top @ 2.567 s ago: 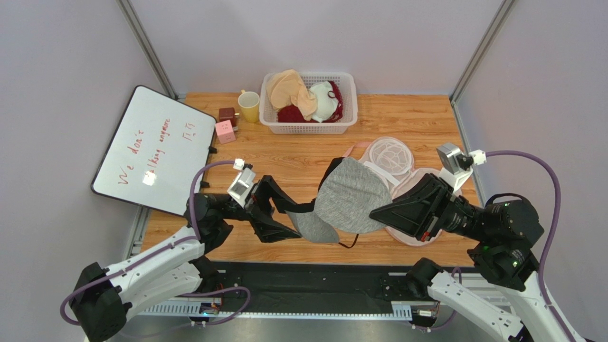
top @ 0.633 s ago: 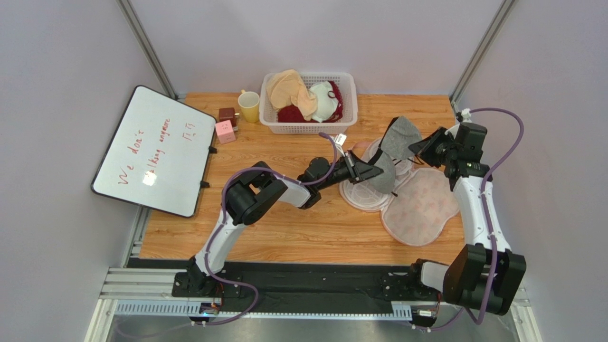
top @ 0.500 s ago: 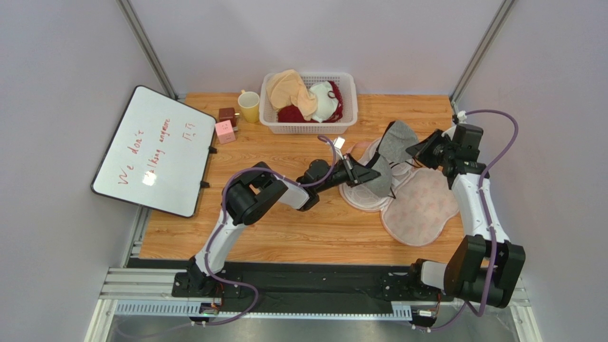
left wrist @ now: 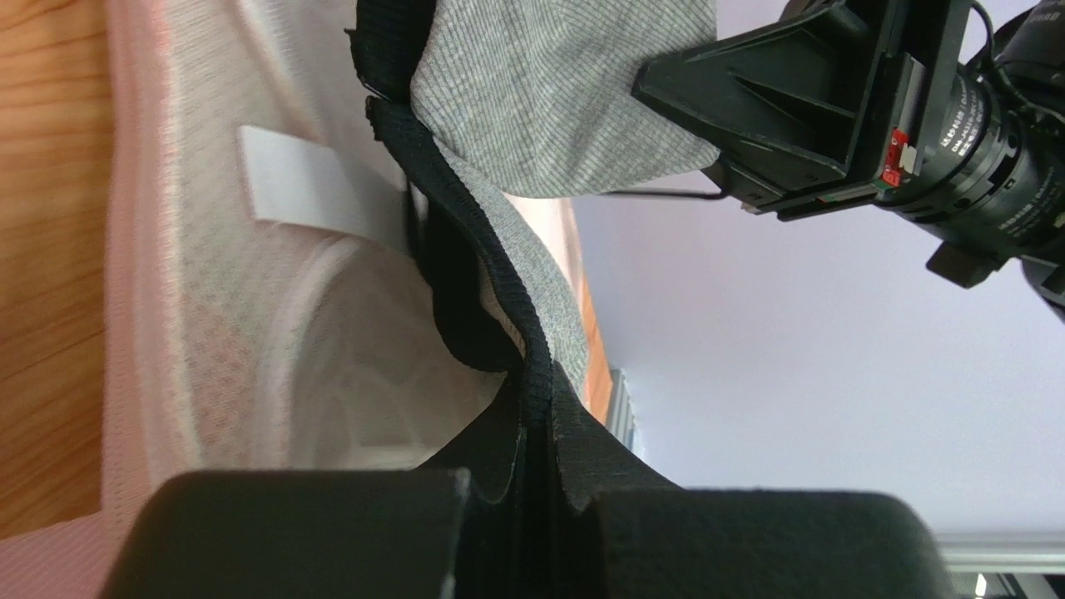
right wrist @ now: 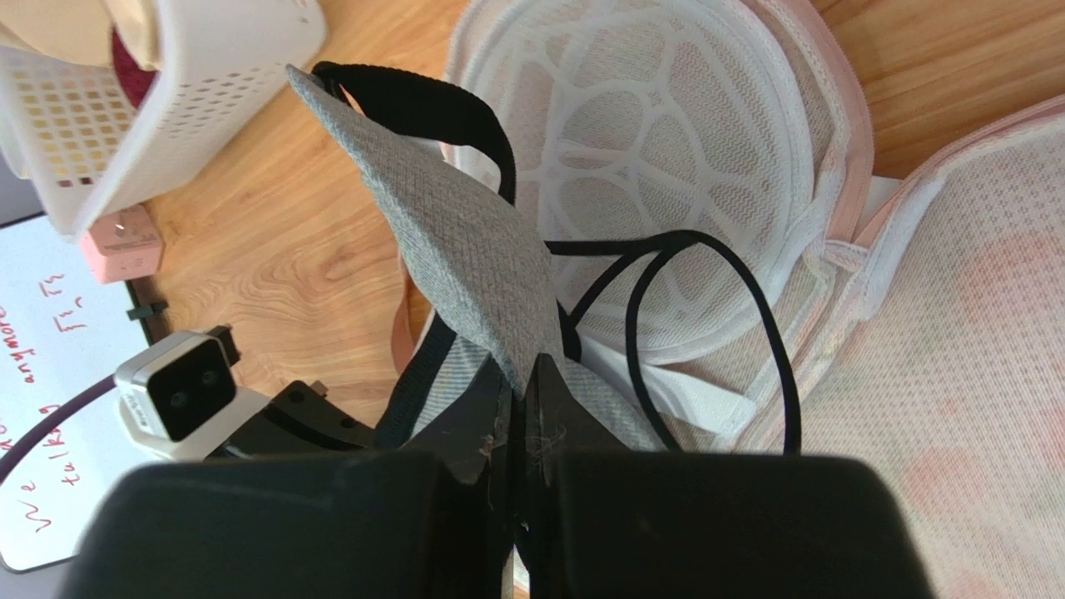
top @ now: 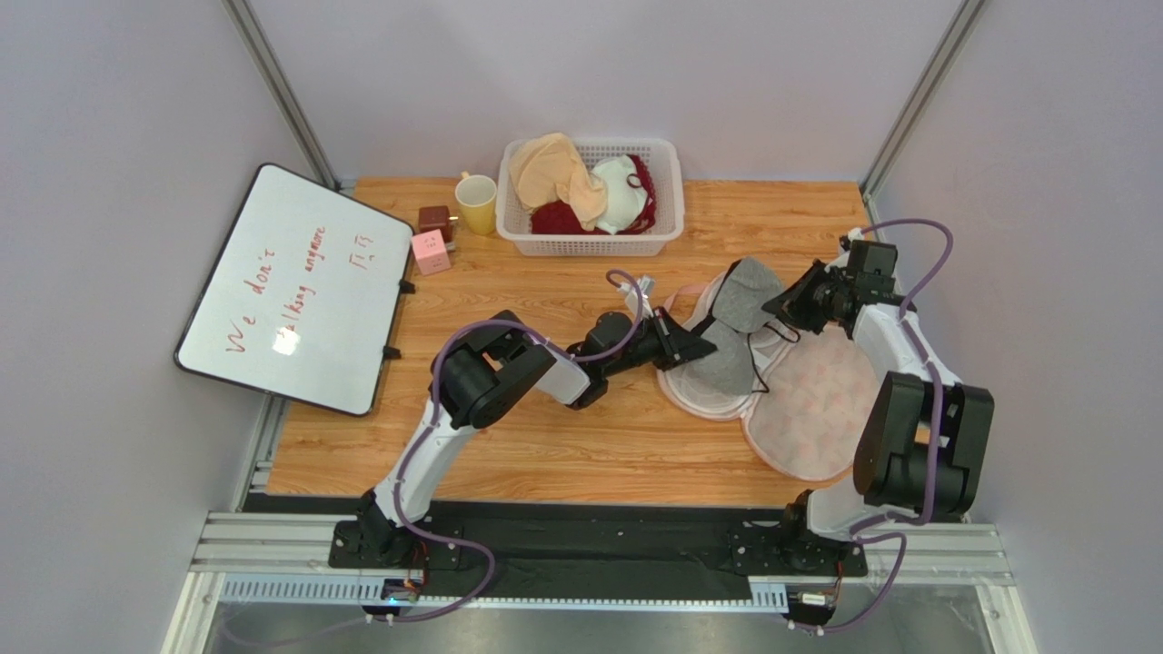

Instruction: Place the bra in the laundry bag and zip it closed

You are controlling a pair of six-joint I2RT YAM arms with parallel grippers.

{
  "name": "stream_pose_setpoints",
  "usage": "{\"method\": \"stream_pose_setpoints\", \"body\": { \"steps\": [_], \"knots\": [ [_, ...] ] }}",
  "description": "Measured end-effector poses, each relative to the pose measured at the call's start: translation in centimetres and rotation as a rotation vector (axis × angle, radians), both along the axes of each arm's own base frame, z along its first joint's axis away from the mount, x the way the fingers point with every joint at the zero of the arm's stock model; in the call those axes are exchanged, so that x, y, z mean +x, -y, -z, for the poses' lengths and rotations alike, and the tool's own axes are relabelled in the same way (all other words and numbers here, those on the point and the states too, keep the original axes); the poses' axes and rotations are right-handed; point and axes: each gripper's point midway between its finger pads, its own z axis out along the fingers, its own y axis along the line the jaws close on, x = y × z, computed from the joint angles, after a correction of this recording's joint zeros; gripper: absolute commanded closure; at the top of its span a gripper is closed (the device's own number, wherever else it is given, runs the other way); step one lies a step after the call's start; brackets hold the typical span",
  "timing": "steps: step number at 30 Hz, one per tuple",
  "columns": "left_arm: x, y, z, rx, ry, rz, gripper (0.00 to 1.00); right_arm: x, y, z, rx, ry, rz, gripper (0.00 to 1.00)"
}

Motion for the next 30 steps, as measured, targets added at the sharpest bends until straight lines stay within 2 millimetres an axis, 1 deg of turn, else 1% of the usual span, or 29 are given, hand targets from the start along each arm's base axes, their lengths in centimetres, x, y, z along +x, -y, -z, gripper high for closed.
{"method": "stream_pose_setpoints", "body": {
  "steps": [2, 4, 8, 12, 14, 16, 21, 23, 24, 26, 30],
  "knots": [
    [0.0, -0.1, 0.7, 0.021, -0.018, -0.002, 0.99, 0.1, 0.0, 1.1, 0.006, -0.039, -0.010, 1.00],
    [0.0, -0.4, 1.6, 0.048, -0.040, -0.006, 0.99, 0.2, 0.0, 1.7, 0.009, -0.068, -0.022, 1.00],
    [-0.4, -0.9, 3.1, 0.091, -0.075, 0.000, 1.00, 0.0, -0.3, 1.6, 0.021, -0.068, -0.038, 1.00],
    [-0.8, -0.8, 2.9, 0.098, -0.085, 0.025, 1.00, -0.2, -0.7, 0.7, 0.033, -0.050, -0.052, 1.00],
    [-1.1, -0.7, 2.2, 0.096, -0.085, 0.039, 1.00, -0.2, -0.8, -0.1, 0.035, -0.038, -0.056, 1.00],
    [-1.3, -0.6, 1.0, 0.086, -0.082, 0.052, 1.00, -0.5, -0.9, -1.2, 0.031, -0.025, -0.057, 1.00],
    [-1.8, 0.0, -4.2, 0.014, -0.024, 0.079, 1.00, -1.2, -0.8, -4.5, 0.002, 0.038, -0.051, 1.00],
    [-2.2, 0.3, -6.1, -0.012, -0.002, 0.089, 1.00, -1.5, -0.8, -5.5, -0.010, 0.061, -0.049, 1.00],
    [-2.4, 0.4, -6.7, -0.022, 0.005, 0.093, 1.00, -1.7, -0.8, -5.9, -0.015, 0.068, -0.048, 1.00],
    [-2.9, 0.6, -7.6, -0.038, 0.013, 0.104, 1.00, -2.0, -0.7, -6.2, -0.027, 0.074, -0.045, 1.00],
    [-3.7, 1.0, -7.7, -0.049, -0.007, 0.120, 1.00, -2.4, -0.5, -5.9, -0.037, 0.053, -0.037, 1.00]
  ]
}}
